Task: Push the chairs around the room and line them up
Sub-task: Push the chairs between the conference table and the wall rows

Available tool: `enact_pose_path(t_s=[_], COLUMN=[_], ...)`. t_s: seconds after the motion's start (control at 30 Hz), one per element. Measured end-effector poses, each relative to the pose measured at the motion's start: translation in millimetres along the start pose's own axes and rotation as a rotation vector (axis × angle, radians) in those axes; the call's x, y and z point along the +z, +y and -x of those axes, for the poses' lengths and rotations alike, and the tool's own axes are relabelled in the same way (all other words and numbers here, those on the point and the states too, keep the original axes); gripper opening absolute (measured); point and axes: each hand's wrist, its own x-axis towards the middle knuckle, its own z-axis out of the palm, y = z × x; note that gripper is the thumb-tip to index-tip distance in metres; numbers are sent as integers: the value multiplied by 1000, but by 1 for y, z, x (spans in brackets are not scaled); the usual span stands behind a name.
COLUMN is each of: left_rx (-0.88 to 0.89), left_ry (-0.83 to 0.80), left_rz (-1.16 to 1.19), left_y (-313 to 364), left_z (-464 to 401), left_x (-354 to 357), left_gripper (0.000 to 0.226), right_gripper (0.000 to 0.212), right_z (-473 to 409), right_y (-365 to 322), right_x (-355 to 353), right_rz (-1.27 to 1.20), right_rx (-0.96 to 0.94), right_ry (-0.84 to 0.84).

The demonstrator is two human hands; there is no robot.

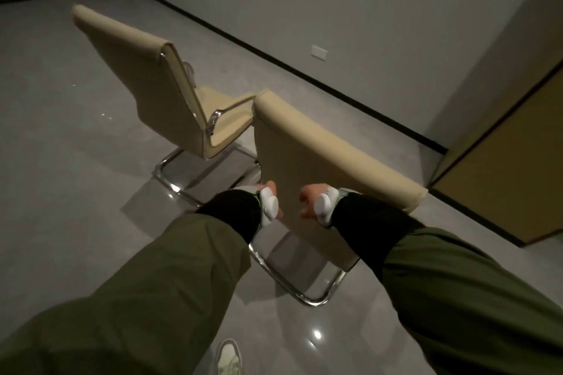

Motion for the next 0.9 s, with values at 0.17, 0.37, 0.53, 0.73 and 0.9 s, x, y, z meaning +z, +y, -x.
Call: enact_pose_path(t_s=[0.17,0.37,0.53,0.73,0.9], left_rx=[111,288,412,470,518], left_ry=[231,341,236,185,239], left_rz=[-197,-262,-460,-552,-575], left_y=[37,79,97,106,106], left_z=[5,-30,-53,-69,-79], left_x=[-67,-114,-107,-119,-121], left_gripper=[77,77,98,88,95], right_gripper=[59,61,83,86,101], right_z=[8,22,11,-3,-10], right_y=[10,29,59,63,70], right_x=[-31,-47,-38,-54,-64], right_rz=[-25,-9,-9,-2,6], right_rx=[75,194,396,475,491], right_ry=[407,777,599,484,457])
